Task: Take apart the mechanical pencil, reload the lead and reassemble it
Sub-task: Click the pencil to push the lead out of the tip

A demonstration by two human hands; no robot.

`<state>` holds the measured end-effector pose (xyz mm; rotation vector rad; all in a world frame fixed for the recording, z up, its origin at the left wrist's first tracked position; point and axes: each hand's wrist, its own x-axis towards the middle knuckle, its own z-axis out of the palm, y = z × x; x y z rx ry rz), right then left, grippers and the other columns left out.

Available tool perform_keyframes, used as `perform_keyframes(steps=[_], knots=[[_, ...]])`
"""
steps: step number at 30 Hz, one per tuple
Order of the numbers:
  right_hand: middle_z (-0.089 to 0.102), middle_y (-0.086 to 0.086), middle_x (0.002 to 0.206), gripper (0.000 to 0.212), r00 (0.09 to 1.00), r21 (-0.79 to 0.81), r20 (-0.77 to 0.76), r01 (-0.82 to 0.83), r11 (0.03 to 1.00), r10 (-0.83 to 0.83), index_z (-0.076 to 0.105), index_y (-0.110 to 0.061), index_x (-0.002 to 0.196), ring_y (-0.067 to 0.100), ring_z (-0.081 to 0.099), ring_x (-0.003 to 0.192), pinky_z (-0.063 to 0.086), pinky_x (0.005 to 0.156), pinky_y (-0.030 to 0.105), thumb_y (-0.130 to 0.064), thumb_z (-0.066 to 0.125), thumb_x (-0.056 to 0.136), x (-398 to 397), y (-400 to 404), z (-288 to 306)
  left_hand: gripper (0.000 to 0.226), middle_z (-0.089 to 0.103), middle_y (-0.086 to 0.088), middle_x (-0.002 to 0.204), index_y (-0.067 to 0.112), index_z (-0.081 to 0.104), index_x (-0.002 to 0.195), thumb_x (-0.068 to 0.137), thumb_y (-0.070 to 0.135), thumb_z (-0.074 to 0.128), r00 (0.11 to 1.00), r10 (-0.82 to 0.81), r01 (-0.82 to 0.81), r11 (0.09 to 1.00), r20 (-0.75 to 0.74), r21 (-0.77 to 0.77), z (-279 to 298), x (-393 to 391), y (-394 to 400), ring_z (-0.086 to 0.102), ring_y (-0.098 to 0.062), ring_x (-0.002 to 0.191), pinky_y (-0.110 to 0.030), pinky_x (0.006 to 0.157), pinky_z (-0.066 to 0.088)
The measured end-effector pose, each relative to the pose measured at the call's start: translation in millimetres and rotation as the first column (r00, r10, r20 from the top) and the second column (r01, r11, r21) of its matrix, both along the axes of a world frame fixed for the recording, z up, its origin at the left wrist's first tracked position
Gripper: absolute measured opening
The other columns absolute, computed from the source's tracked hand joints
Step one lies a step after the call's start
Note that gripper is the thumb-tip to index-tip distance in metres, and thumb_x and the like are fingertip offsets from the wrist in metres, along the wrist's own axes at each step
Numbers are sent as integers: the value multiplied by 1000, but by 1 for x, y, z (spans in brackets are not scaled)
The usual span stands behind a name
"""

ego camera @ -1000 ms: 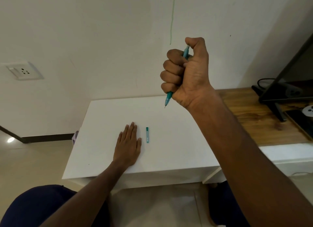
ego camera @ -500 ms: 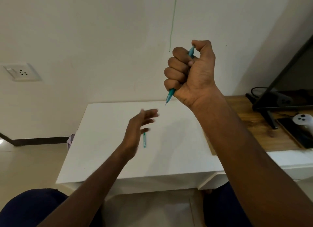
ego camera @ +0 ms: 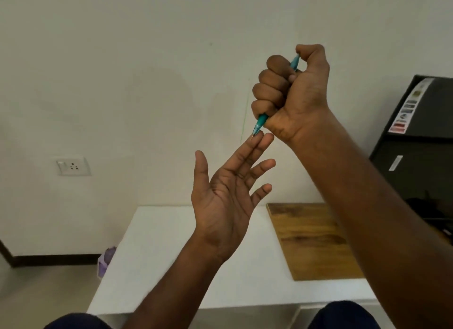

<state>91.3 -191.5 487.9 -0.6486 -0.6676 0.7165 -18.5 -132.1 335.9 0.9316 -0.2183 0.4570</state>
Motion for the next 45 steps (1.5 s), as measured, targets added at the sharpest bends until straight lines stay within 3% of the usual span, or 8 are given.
perform_keyframes(steps=[5,10,18,21,23,28,39,45], knots=[[18,-7,46,58,996,48,87,5,999,-9,30,-22,50,11,11,44,16,43,19,-49,26,101,-44,-23,48,96,61,7,159,31,65,150,98,83,3,996,35,-34,999,85,-9,39,-32,-14,64,-17,131,-42,105,45],[25,-6,42,60,985,86,174,-6,996,-9,32,-21,50,11,12,45,19,41,19,-48,26,102,-84,-43,89,93,61,10,158,41,66,146,96,86,3,990,44,-48,998,132,32,74,-58,-29,62,-20,142,-49,112,42],[26,-7,41,61,973,136,229,-38,990,6,33,-21,50,8,21,36,20,40,18,-52,28,102,-130,-63,142,94,58,6,162,41,63,150,93,89,7,974,-12,9,1000,225,12,120,-85,-48,63,-20,142,-53,122,33],[28,-6,41,63,971,149,239,-48,988,11,35,-19,49,8,23,35,21,40,18,-51,28,102,-140,-68,154,95,55,6,164,41,61,151,91,91,7,967,-39,35,999,252,20,129,-93,-53,57,-23,147,-61,129,20],[28,-5,41,63,972,158,234,-46,986,8,35,-19,49,9,23,35,22,41,17,-51,28,102,-143,-70,159,96,54,5,165,41,60,153,91,92,7,961,-59,54,998,269,26,133,-97,-55,53,-24,149,-62,130,16],[27,-5,41,59,977,174,211,-43,984,5,32,-19,51,9,22,34,21,41,16,-47,27,102,-145,-71,164,97,52,3,167,40,56,156,89,94,9,957,-101,104,995,272,3,135,-97,-54,58,-23,147,-56,122,31],[25,-6,41,58,979,122,204,-13,992,-12,31,-21,51,8,20,35,20,40,17,-48,29,101,-135,-63,152,99,49,1,169,37,53,159,90,94,11,958,-115,125,992,262,-21,120,-89,-48,47,-27,151,-57,122,24],[24,-7,42,56,977,94,212,-6,996,-15,29,-23,52,8,18,37,17,41,17,-51,29,100,-132,-58,146,98,51,4,168,38,55,157,89,94,11,977,-45,54,998,207,-35,114,-84,-43,60,-22,145,-50,118,38]])
